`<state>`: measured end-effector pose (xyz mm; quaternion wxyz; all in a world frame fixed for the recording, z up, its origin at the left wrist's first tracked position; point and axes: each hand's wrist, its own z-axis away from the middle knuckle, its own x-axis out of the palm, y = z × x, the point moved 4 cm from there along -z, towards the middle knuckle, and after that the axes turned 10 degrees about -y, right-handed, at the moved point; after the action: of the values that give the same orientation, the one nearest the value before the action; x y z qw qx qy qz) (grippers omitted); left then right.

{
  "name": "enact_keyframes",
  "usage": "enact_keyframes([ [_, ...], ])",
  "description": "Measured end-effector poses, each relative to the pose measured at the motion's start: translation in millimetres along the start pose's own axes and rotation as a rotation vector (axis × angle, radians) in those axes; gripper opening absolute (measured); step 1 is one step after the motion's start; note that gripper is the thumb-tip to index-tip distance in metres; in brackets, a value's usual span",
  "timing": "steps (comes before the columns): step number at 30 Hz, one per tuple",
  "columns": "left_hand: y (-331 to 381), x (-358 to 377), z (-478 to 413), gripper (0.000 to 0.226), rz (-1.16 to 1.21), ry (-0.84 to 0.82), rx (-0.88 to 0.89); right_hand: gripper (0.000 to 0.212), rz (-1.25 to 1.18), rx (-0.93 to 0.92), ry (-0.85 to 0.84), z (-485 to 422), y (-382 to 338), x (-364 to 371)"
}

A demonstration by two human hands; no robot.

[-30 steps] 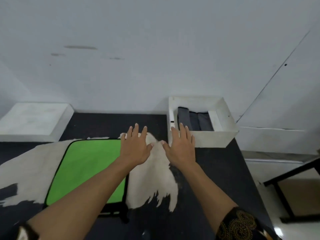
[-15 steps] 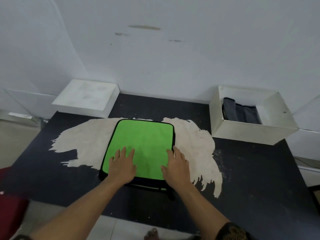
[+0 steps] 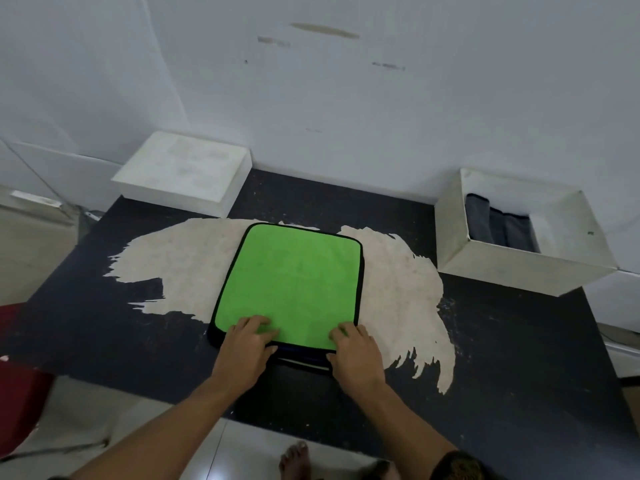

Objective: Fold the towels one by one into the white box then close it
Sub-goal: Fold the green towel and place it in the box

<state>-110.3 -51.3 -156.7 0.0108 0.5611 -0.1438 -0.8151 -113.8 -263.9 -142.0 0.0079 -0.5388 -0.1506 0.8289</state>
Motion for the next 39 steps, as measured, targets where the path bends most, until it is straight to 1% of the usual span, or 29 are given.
enact_keyframes([
  [3,4,1,-2,0.030,0.032,0.050,0.048,0.019,0.003,0.028,0.029,0,-1,1],
  [7,15,-2,-9,0.027,0.059,0.071,0.100,0.025,0.005,0.045,0.037,-1,-2,-2],
  [9,19,-3,-13,0.032,0.027,0.044,0.109,0.029,-0.020,0.042,0.029,-4,-2,-9],
  [11,18,-5,-15,0.030,-0.019,0.032,0.100,0.030,-0.064,0.063,0.022,-8,0,-15],
  [13,10,-11,-17,0.027,-0.037,0.050,0.037,0.025,-0.107,0.105,0.025,-10,2,-20],
  [16,-13,-25,-15,0.035,-0.045,0.118,-0.104,0.020,-0.181,0.198,0.035,-11,10,-26],
  [18,-30,-34,-14,0.040,-0.070,0.140,-0.155,0.021,-0.232,0.251,0.073,-13,16,-30],
  [20,-42,-42,-15,0.043,-0.079,0.112,-0.186,0.024,-0.277,0.292,0.111,-14,21,-33],
  [23,-55,-50,-19,0.045,-0.109,0.018,-0.221,0.028,-0.292,0.304,0.145,-17,23,-37],
  [25,-59,-55,-21,0.042,-0.129,-0.002,-0.240,0.023,-0.276,0.301,0.166,-17,21,-42],
  [28,-63,-63,-23,0.026,-0.143,0.047,-0.272,0.020,-0.310,0.319,0.186,-15,20,-54],
  [29,-64,-66,-23,0.022,-0.129,0.083,-0.287,0.020,-0.324,0.323,0.181,-15,21,-57],
  [33,-61,-82,-24,0.026,-0.020,0.203,-0.287,0.023,-0.397,0.326,0.157,-16,26,-70],
  [36,-60,-91,-29,0.027,0.081,0.203,-0.323,0.027,-0.486,0.328,0.153,-20,28,-75],
  [38,-62,-93,-34,0.028,0.180,0.186,-0.325,0.026,-0.665,0.311,0.163,-24,27,-76],
  [39,-62,-92,-37,0.027,0.313,0.181,-0.311,0.025,-0.806,0.305,0.169,-24,26,-77],
])
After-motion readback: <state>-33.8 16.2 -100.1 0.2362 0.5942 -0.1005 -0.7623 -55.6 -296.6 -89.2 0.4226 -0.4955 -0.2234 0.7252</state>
